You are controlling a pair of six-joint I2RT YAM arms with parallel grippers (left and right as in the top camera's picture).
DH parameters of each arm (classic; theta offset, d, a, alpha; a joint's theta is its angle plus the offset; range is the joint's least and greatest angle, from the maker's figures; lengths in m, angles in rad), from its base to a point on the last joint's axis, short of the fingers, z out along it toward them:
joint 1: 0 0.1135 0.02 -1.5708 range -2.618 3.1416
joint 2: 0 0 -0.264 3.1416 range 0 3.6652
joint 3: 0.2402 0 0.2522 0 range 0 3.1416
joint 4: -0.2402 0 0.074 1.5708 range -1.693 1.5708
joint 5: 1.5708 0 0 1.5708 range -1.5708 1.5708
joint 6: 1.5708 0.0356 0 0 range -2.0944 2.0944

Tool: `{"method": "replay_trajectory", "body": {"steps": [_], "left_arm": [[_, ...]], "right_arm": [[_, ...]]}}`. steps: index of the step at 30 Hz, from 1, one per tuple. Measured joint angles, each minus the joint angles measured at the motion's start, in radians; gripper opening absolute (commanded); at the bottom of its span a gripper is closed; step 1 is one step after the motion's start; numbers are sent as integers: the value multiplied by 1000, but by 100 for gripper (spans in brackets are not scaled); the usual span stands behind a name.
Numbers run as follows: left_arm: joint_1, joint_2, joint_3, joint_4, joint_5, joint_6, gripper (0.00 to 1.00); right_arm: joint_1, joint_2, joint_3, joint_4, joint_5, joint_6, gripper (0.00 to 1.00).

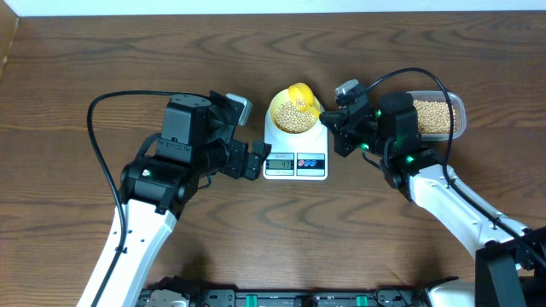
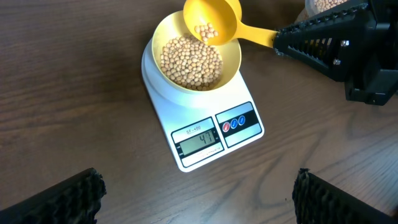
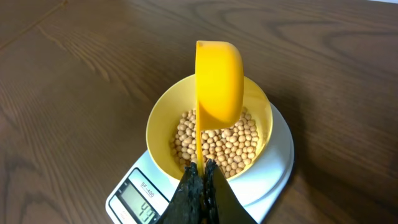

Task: Scoop item into bowl and weigh 50g on scale
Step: 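Keep tilting the scoop over the bowl to add soybeans gradually, then hold the yellow scoop tilted over the bowl with the right gripper, trickling soybeans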

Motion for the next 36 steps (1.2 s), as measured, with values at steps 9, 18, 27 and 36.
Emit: {"method": "replay_trajectory", "body": {"steps": [9, 18, 27, 36], "left_arm": [[0, 0, 0, 0, 0, 0, 99], [0, 0, 0, 0, 0, 0, 99], [0, 0, 0, 0, 0, 0, 99], [0, 0, 0, 0, 0, 0, 99]], "right_arm": [[0, 0, 0, 0, 0, 1, 1], [1, 0, 0, 0, 1, -63, 1], [2, 0, 0, 0, 19, -193, 1], [2, 0, 0, 0, 24, -237, 1]]}}
